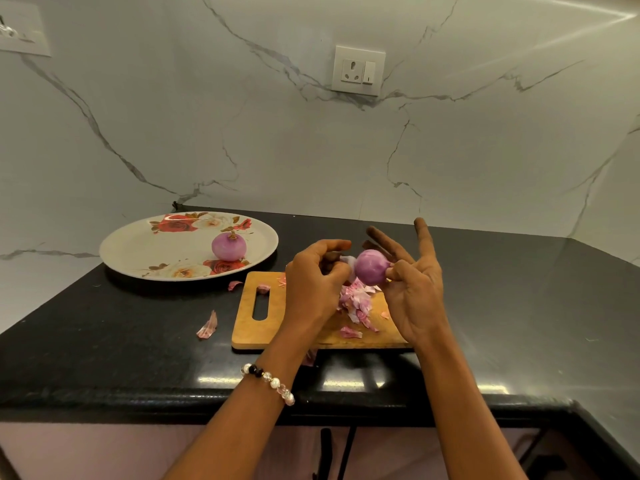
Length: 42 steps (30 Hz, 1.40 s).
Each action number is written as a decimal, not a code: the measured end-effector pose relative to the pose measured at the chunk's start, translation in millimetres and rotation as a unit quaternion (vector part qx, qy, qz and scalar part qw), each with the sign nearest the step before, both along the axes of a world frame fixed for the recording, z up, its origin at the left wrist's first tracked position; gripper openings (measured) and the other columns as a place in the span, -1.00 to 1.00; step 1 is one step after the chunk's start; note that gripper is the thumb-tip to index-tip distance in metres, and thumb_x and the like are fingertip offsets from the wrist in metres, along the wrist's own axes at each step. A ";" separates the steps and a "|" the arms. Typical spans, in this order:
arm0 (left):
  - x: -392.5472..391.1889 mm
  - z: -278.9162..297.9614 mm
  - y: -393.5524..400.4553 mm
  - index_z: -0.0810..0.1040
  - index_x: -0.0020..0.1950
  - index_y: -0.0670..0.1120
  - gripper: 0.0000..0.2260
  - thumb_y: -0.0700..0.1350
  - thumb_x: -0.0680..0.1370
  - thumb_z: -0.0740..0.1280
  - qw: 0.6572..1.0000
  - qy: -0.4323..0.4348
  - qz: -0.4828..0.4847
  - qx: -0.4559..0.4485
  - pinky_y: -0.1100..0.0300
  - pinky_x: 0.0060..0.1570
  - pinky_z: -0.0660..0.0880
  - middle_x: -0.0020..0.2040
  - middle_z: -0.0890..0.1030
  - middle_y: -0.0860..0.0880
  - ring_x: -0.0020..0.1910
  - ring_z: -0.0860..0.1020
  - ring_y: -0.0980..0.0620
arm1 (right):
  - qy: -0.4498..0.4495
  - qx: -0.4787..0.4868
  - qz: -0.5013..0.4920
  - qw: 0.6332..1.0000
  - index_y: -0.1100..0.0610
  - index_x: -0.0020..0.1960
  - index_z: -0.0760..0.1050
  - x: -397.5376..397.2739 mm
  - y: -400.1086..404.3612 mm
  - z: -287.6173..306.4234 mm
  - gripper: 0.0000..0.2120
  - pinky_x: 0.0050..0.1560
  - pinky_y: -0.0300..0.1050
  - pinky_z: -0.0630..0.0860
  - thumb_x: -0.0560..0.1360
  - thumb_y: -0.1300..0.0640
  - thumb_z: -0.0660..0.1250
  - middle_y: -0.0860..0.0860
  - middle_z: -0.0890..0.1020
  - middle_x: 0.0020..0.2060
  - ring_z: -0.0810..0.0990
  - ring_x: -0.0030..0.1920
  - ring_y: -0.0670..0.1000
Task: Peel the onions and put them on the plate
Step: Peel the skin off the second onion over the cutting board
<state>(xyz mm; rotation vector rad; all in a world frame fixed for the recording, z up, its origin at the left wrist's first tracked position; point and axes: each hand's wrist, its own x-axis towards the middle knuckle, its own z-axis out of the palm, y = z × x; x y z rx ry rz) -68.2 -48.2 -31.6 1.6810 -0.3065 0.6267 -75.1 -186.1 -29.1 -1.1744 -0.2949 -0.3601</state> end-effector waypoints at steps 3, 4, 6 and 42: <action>1.5 -0.4 0.8 0.58 0.16 -0.05 -0.75 -0.25 0.51 0.34 0.998 0.028 -0.025 -0.042 0.14 -0.03 0.61 -0.04 0.64 0.00 -0.06 0.62 0.08 | 0.032 0.017 -0.028 0.999 -0.08 0.56 0.12 2.4 -0.8 0.6 -0.26 -0.01 0.05 0.65 0.54 0.51 0.10 0.22 0.57 0.24 0.60 0.23 0.19; 1.8 -0.6 1.1 0.58 0.15 -0.04 -0.75 -0.25 0.51 0.34 0.998 0.031 -0.026 -0.050 0.12 -0.03 0.61 -0.05 0.64 0.01 -0.07 0.62 0.08 | 0.045 0.019 -0.030 0.998 -0.07 0.55 0.15 3.0 -0.2 0.4 -0.29 -0.04 0.07 0.65 0.54 0.48 0.15 0.22 0.57 0.22 0.59 0.23 0.21; 2.7 -1.1 1.5 0.58 0.15 -0.04 -0.74 -0.26 0.50 0.34 0.997 0.035 -0.026 -0.062 0.11 -0.05 0.61 -0.09 0.64 0.01 -0.09 0.63 0.08 | 0.075 0.033 -0.015 0.997 -0.03 0.55 0.17 3.1 1.5 0.0 -0.32 -0.09 0.09 0.66 0.54 0.42 0.23 0.24 0.55 0.18 0.58 0.23 0.26; 5.0 -3.1 1.8 0.66 -0.04 -0.04 -0.89 -0.21 0.51 0.39 0.997 0.025 -0.035 -0.064 0.10 -0.03 0.61 -0.12 0.68 0.03 -0.11 0.63 0.08 | 0.123 0.188 0.018 0.974 0.29 0.16 0.46 -6.4 3.0 9.8 -0.52 -0.30 -0.18 0.62 0.31 0.16 0.46 0.26 0.54 0.08 0.67 -0.18 0.09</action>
